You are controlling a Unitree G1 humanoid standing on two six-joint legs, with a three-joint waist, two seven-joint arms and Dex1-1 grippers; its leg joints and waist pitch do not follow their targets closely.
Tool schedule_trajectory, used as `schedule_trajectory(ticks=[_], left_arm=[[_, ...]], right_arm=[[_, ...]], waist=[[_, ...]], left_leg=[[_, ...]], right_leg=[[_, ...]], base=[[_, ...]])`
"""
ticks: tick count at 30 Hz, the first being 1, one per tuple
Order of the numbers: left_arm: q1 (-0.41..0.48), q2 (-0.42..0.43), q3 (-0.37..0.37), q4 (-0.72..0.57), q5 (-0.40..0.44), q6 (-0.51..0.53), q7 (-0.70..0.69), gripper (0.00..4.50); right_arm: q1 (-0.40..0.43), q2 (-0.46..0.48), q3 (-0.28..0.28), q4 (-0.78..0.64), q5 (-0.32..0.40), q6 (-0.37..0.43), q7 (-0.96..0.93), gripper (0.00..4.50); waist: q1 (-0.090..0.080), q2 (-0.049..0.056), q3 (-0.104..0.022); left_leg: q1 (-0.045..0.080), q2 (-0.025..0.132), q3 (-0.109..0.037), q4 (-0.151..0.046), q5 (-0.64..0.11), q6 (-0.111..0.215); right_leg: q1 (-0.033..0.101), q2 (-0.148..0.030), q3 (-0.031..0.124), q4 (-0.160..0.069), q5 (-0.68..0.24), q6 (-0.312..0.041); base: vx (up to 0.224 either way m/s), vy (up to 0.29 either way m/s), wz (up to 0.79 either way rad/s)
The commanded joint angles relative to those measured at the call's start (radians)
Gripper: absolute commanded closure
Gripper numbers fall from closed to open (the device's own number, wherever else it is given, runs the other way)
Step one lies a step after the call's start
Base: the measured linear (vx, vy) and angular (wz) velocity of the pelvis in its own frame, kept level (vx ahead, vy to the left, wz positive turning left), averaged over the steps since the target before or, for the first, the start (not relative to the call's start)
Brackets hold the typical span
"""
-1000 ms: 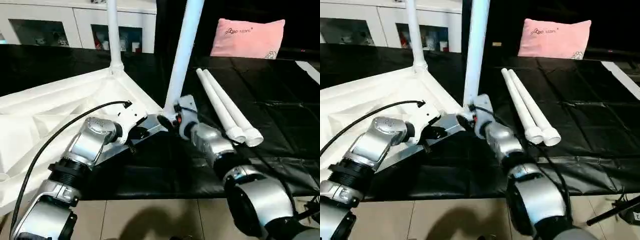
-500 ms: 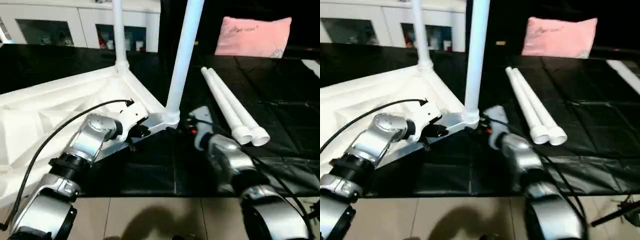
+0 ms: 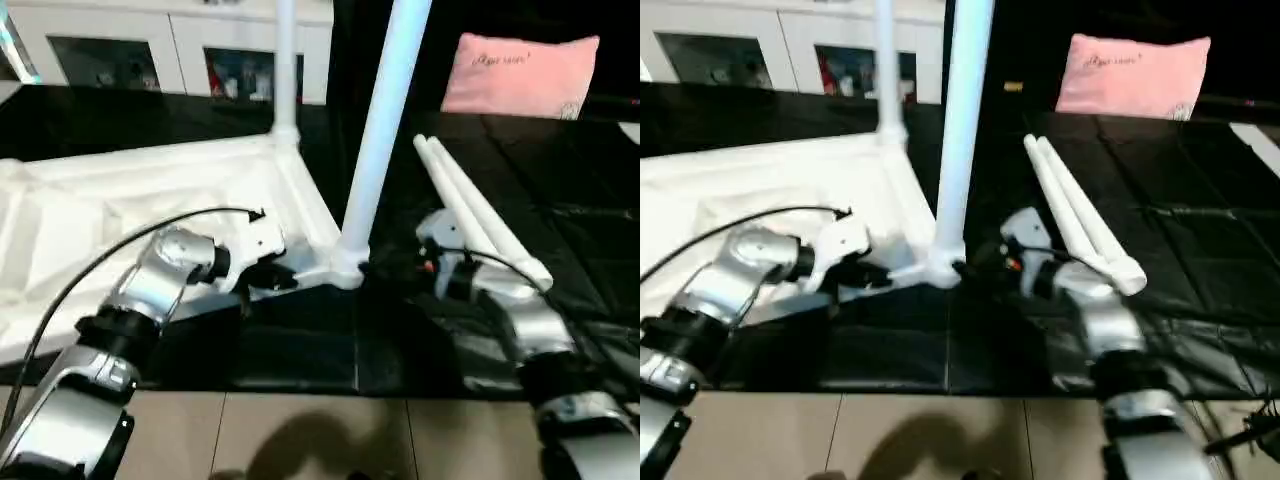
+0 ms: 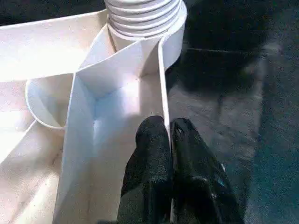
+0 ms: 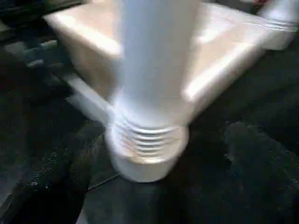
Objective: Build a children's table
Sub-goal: Rotate leg to tighten
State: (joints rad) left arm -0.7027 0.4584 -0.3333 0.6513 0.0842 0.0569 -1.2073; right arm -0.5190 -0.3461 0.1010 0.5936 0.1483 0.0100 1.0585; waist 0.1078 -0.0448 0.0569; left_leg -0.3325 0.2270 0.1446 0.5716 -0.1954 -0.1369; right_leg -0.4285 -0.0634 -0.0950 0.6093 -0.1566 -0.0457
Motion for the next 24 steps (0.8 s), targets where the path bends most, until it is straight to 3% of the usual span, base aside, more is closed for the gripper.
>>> schedule_trajectory(ticks=[1,9,17,24], left_arm=[[-0.006,-0.006,-0.056,0.009,0.02,-0.036,-0.054,4.5],[-0.014,0.01,-0.084,0.019,0.025,-0.1,-0.152,4.5],[-0.013,0.021,-0.103,0.015,0.036,-0.139,-0.196,4.5],[-0.009,0.019,-0.109,0.005,0.037,-0.147,-0.215,4.5]], right_arm=[[0.0,-0.016,0.017,-0.026,0.009,0.007,0.056,0.1],[-0.061,-0.017,0.058,0.063,-0.021,-0.065,0.131,0.1],[-0.087,-0.003,0.061,0.093,-0.005,-0.065,0.18,0.1],[-0.101,0.008,0.081,0.131,0.01,-0.072,0.259,0.69]], waist=[[0.0,0.009,-0.073],[0.006,0.014,-0.075],[0.015,0.014,-0.076],[0.019,0.016,-0.076]], left_leg=[[-0.018,-0.009,0.026,-0.051,-0.122,0.072],[-0.014,-0.005,0.025,-0.05,-0.126,0.052],[-0.015,-0.003,0.025,-0.049,-0.122,0.053],[-0.014,0.0,0.025,-0.049,-0.129,0.051]], right_leg=[[0.086,-0.058,0.051,-0.071,-0.214,-0.154],[0.083,-0.061,0.051,-0.065,-0.191,-0.18],[0.085,-0.061,0.05,-0.058,-0.163,-0.192],[0.083,-0.061,0.05,-0.06,-0.187,-0.187]], base=[[0.0,0.0,0.0],[0.0,0.0,0.0],[0.0,0.0,0.0],[0.0,0.0,0.0]])
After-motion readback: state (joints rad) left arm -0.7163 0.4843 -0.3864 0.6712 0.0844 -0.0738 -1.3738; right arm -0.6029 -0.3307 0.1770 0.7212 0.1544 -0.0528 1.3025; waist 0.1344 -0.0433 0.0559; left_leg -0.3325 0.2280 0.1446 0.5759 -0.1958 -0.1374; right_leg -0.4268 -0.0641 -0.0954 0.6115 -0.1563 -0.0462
